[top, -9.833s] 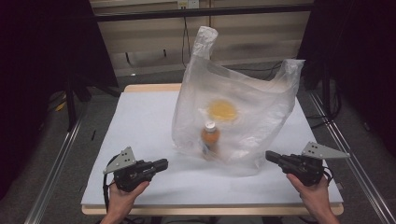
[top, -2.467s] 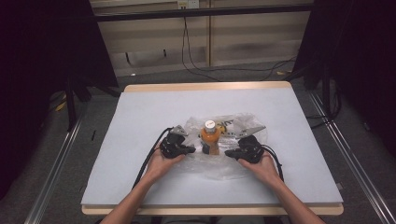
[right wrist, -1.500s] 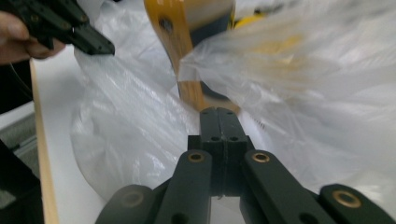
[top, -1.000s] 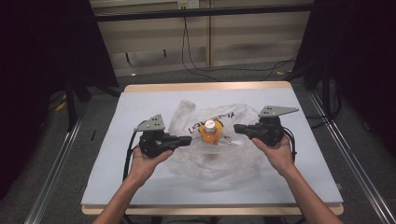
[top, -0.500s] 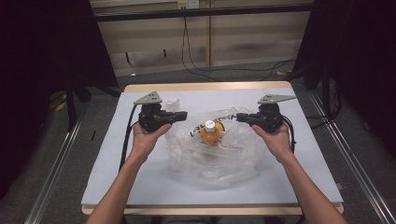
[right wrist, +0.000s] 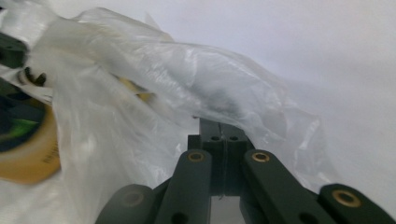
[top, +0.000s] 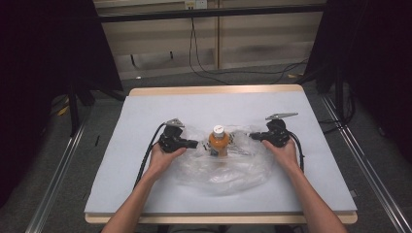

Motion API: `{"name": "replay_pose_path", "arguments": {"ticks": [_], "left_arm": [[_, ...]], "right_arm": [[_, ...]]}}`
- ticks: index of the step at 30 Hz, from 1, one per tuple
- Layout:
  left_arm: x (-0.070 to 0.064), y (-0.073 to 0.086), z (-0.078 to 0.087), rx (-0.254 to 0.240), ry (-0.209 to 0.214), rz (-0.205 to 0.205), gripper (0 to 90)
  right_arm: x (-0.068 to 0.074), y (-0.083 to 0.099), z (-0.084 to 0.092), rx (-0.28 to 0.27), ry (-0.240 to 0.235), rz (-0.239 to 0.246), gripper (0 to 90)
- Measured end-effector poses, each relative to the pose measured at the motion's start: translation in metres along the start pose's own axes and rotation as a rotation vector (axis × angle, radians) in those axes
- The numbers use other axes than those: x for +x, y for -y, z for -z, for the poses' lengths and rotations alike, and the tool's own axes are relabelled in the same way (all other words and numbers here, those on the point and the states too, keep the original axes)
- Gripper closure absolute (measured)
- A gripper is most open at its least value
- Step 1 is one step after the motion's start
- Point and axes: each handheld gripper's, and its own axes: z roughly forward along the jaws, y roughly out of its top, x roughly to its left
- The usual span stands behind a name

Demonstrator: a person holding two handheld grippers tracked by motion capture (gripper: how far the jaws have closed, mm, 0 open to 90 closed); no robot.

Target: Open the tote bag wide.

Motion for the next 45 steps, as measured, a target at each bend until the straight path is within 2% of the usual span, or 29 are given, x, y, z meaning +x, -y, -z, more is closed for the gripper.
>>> {"name": "replay_pose_path", "arguments": {"ticks": [2, 4, 8, 12, 15, 18, 19, 20, 21, 24, 28, 31, 33, 35, 38, 43, 45], "left_arm": [[0.005, 0.009, 0.000, 0.011, 0.003, 0.020, 90.0], [0.007, 0.015, 0.001, 0.022, 0.006, 0.026, 90.0], [0.011, 0.024, 0.007, -0.005, 0.034, 0.044, 90.0], [0.008, 0.032, 0.016, 0.001, 0.019, 0.052, 90.0], [0.005, 0.036, 0.024, 0.022, 0.009, 0.023, 90.0], [0.004, 0.038, 0.033, -0.016, 0.019, 0.032, 90.0], [0.002, 0.036, 0.035, -0.027, 0.020, 0.031, 90.0], [-0.002, 0.031, 0.043, -0.066, 0.023, 0.023, 90.0], [-0.002, 0.031, 0.043, -0.066, 0.023, 0.023, 90.0], [-0.016, 0.023, 0.054, -0.087, 0.028, -0.024, 90.0], [-0.028, 0.019, 0.067, -0.136, 0.031, -0.044, 90.0], [-0.038, 0.014, 0.078, -0.155, 0.025, -0.081, 90.0], [-0.042, 0.009, 0.081, -0.167, 0.036, -0.096, 90.0], [-0.046, 0.004, 0.079, -0.159, 0.025, -0.112, 90.0], [-0.050, -0.002, 0.069, -0.146, 0.038, -0.115, 90.0], [-0.059, 0.001, 0.038, -0.010, 0.064, -0.150, 90.0], [-0.064, 0.006, 0.025, 0.041, 0.077, -0.166, 90.0]], "right_arm": [[-0.007, 0.005, -0.003, 0.017, 0.009, -0.024, 90.0], [-0.012, 0.007, -0.002, -0.005, -0.011, -0.055, 90.0], [-0.011, 0.007, -0.001, -0.001, 0.004, -0.027, 90.0], [-0.011, 0.010, 0.003, -0.003, 0.039, 0.008, 90.0], [-0.012, 0.011, 0.007, -0.006, 0.042, 0.002, 90.0], [-0.010, 0.009, 0.013, -0.034, 0.023, -0.003, 90.0], [-0.006, 0.004, 0.017, -0.060, 0.006, 0.002, 90.0], [-0.003, 0.001, 0.020, -0.068, 0.002, 0.015, 90.0], [-0.003, 0.001, 0.020, -0.068, 0.002, 0.015, 90.0], [0.006, -0.007, 0.031, -0.102, -0.010, 0.039, 90.0], [0.012, -0.016, 0.047, -0.145, -0.029, 0.047, 90.0], [0.018, -0.018, 0.060, -0.157, -0.030, 0.062, 90.0], [0.023, -0.019, 0.068, -0.171, -0.040, 0.074, 90.0], [0.028, -0.020, 0.073, -0.180, -0.045, 0.086, 90.0], [0.040, -0.021, 0.077, -0.176, -0.087, 0.115, 90.0], [0.062, -0.016, 0.068, -0.097, -0.155, 0.181, 90.0], [0.069, -0.012, 0.059, -0.040, -0.187, 0.202, 90.0]]}}
